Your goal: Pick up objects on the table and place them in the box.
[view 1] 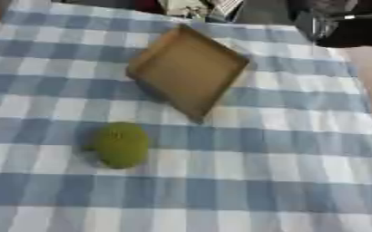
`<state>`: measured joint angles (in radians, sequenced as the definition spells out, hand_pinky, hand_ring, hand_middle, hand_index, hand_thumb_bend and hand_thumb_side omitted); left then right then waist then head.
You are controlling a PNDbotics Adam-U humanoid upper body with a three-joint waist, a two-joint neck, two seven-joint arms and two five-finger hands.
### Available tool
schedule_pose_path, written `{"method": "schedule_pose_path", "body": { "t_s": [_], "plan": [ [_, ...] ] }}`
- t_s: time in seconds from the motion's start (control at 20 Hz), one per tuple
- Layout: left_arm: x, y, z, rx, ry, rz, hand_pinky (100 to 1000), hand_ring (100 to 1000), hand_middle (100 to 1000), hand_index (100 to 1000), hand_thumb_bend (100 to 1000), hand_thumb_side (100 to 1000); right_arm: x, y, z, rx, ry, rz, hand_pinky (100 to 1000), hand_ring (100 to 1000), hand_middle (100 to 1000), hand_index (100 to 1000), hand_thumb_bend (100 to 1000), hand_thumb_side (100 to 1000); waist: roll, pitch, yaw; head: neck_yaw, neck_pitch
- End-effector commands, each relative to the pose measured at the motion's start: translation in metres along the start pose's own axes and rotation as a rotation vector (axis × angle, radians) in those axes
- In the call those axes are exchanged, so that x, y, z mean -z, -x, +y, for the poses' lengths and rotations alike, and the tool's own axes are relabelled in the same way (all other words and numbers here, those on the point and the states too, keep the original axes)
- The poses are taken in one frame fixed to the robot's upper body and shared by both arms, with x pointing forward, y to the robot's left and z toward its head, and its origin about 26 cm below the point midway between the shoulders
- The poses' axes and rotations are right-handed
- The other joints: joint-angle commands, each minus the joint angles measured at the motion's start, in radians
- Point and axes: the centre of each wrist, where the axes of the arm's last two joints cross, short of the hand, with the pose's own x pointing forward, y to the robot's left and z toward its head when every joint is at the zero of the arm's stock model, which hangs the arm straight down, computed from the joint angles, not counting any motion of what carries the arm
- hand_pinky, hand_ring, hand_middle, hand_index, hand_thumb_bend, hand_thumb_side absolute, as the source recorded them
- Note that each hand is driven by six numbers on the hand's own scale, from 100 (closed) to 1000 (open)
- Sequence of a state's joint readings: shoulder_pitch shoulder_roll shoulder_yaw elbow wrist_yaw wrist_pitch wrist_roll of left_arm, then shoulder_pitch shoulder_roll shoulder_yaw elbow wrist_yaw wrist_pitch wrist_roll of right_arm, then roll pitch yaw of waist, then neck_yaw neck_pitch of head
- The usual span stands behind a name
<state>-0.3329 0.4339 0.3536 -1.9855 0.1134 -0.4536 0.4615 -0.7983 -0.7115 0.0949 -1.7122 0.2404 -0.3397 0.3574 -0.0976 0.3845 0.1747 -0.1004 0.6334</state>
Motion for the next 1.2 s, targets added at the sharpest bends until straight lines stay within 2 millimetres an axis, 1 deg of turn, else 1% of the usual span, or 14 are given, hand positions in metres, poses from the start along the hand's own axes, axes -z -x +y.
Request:
{"method": "schedule_pose_path", "body": {
  "t_s": [0.05,0.15,0.3,0.5,0.6,0.7,0.95,1.0,1.05,1.1,1.15,1.2],
  "plan": [
    [0.010,-0.006,0.001,0.010,0.024,-0.038,728,730,801,683,465,426,-0.005,0.005,-0.021,-0.139,-0.148,0.002,922,939,905,920,100,198,0.005,-0.026,0.007,0.007,0.016],
    [0.010,-0.005,0.000,0.004,0.026,-0.037,728,729,801,683,464,426,-0.005,0.007,-0.026,-0.166,-0.219,-0.017,924,939,905,922,100,198,0.005,-0.027,0.015,-0.004,0.022],
    [0.010,-0.005,-0.001,-0.001,0.027,-0.034,728,730,802,683,464,427,0.003,0.009,-0.023,-0.163,-0.289,-0.071,925,939,904,925,100,198,0.004,-0.029,0.021,-0.012,0.031],
    [0.009,-0.005,-0.001,-0.005,0.028,-0.030,728,730,802,682,464,427,0.023,0.014,-0.005,-0.144,-0.373,-0.148,928,939,901,928,100,200,0.004,-0.031,0.026,-0.020,0.032],
    [0.009,-0.005,-0.002,-0.006,0.028,-0.028,728,730,803,682,465,427,0.031,0.017,0.004,-0.131,-0.417,-0.169,928,939,901,929,100,201,0.004,-0.031,0.028,-0.020,0.032],
    [0.009,-0.005,-0.002,-0.008,0.029,-0.028,728,730,803,682,465,427,0.035,0.019,0.009,-0.117,-0.450,-0.180,928,939,901,929,100,201,0.006,-0.032,0.027,-0.019,0.032],
    [0.010,-0.006,-0.002,-0.001,0.047,-0.029,736,740,808,689,466,432,0.033,0.022,0.002,-0.107,-0.464,-0.176,928,939,902,930,100,200,0.011,-0.032,0.016,-0.020,0.026],
    [0.010,-0.006,-0.001,0.006,0.061,-0.028,754,755,814,700,474,438,0.031,0.022,0.000,-0.107,-0.458,-0.173,924,936,901,929,100,199,0.013,-0.033,0.014,-0.021,0.026],
    [0.010,-0.006,0.001,0.021,0.090,-0.031,758,758,814,702,477,438,0.028,0.022,-0.004,-0.110,-0.442,-0.167,923,934,900,928,100,199,0.016,-0.033,0.012,-0.022,0.027],
    [0.010,-0.006,0.003,0.042,0.128,-0.036,783,780,811,713,489,444,0.023,0.023,-0.009,-0.114,-0.421,-0.156,914,925,894,922,100,198,0.021,-0.034,0.010,-0.022,0.028],
    [0.011,-0.007,0.006,0.067,0.168,-0.041,783,780,811,713,489,444,0.018,0.023,-0.014,-0.117,-0.396,-0.144,914,925,894,922,100,198,0.025,-0.034,0.009,-0.022,0.030],
    [0.012,-0.008,0.008,0.091,0.204,-0.043,802,801,814,721,490,455,0.013,0.024,-0.019,-0.120,-0.371,-0.131,908,918,887,917,100,199,0.029,-0.034,0.009,-0.023,0.029]
  ]
}}
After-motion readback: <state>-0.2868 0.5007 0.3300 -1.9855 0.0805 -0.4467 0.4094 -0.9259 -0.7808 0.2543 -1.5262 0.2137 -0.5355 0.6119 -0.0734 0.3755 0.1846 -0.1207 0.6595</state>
